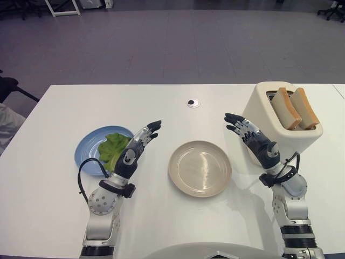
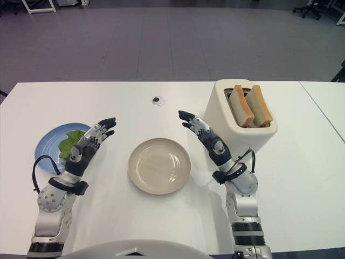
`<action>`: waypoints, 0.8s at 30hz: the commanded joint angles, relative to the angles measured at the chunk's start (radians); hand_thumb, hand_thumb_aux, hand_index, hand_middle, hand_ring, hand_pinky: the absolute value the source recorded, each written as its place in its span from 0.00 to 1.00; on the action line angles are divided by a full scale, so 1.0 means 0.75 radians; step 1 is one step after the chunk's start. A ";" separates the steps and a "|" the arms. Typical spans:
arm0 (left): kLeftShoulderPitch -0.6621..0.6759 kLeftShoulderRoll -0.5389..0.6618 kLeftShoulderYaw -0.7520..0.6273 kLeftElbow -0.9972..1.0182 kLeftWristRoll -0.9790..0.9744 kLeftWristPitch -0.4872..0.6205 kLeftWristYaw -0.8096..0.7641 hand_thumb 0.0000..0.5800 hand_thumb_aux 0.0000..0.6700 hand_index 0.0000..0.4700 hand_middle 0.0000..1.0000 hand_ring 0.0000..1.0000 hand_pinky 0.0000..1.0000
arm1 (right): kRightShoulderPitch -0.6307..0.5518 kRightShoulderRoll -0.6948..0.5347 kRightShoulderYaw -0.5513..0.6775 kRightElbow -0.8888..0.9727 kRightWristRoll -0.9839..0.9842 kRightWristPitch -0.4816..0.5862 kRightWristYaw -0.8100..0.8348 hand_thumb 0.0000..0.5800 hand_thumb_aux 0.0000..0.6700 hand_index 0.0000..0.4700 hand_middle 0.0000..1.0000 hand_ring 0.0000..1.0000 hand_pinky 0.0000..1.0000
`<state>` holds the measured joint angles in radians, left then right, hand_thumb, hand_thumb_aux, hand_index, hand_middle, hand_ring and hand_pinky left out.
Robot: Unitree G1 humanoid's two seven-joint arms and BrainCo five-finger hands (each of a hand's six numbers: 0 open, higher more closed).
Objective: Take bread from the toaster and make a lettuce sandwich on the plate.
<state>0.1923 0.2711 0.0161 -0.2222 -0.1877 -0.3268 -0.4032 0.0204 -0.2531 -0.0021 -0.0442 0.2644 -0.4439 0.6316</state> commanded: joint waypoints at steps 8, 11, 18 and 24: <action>0.033 -0.018 -0.023 -0.012 -0.009 -0.030 -0.034 0.00 0.00 0.00 0.00 0.00 0.00 | 0.001 -0.012 0.012 0.010 -0.006 -0.011 -0.009 0.00 0.00 0.00 0.00 0.00 0.00; 0.039 -0.020 -0.025 -0.020 -0.010 -0.036 -0.041 0.00 0.00 0.00 0.00 0.00 0.00 | -0.001 -0.012 0.012 0.012 -0.005 -0.010 -0.010 0.00 0.00 0.00 0.00 0.00 0.00; 0.046 -0.020 -0.023 -0.024 -0.014 -0.036 -0.044 0.00 0.00 0.00 0.00 0.00 0.00 | 0.002 -0.012 0.015 -0.005 -0.001 -0.025 -0.004 0.00 0.00 0.00 0.00 0.00 0.00; 0.045 -0.028 -0.037 -0.033 -0.019 -0.030 -0.046 0.00 0.00 0.00 0.00 0.00 0.00 | -0.048 -0.234 -0.291 -0.492 0.058 0.090 -0.121 0.00 0.00 0.00 0.00 0.00 0.00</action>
<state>0.2207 0.2510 -0.0021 -0.2367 -0.2073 -0.3573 -0.4374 0.0410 -0.3478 -0.1030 -0.3430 0.3147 -0.4326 0.5912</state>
